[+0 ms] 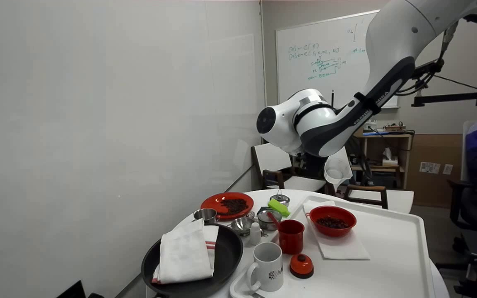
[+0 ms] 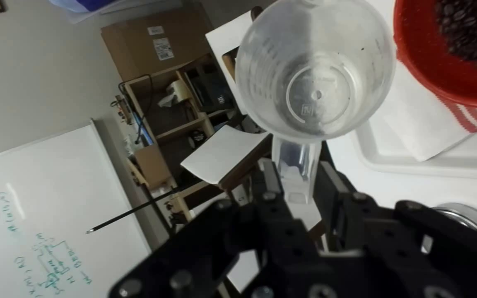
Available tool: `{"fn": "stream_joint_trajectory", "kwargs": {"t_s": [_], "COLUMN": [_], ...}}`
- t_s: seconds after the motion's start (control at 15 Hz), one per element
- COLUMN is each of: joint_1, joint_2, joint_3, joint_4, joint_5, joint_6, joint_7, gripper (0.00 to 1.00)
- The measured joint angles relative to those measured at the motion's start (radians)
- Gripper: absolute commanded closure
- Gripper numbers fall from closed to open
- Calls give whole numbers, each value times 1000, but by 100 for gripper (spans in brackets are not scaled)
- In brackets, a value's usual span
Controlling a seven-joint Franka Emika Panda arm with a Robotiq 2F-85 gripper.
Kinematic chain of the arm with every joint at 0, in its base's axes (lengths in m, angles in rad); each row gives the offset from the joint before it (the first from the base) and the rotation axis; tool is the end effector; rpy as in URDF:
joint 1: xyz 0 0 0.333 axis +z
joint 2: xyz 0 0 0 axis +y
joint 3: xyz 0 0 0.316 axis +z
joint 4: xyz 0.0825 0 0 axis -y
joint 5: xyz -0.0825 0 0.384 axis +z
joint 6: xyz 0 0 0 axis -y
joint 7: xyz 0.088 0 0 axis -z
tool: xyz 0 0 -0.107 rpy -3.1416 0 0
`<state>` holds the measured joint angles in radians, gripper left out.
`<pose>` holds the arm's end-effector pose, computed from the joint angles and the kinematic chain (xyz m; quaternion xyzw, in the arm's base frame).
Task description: Pour the contents of the cup into the bowl
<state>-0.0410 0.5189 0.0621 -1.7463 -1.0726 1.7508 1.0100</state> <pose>0.6311 -0.0689 0.2817 0.8413 -0.2081 0.0329 0.4977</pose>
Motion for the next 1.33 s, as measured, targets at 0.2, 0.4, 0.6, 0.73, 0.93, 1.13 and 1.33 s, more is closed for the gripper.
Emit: {"fn": "stream_joint_trajectory", "kwargs": {"t_s": [0.2,0.4,0.6,0.73,0.93,1.13,1.33], "joint_1": [-19,-31,-32,-31,-21,-3,20], "joint_2": [-54,-104,-151,-187,-238,-267,-264], "joint_3": [-8,-17,-25,-25,-24,-22,-23], "joint_4": [-73,-153,-236,-291,-365,-417,-428], "joint_5": [66,138,223,293,414,548,652], "joint_6": [124,244,344,394,434,427,302], "joint_7": [-100,-208,-327,-422,-582,-751,-845], "gripper": [91,91,91,91,91,91,91]}}
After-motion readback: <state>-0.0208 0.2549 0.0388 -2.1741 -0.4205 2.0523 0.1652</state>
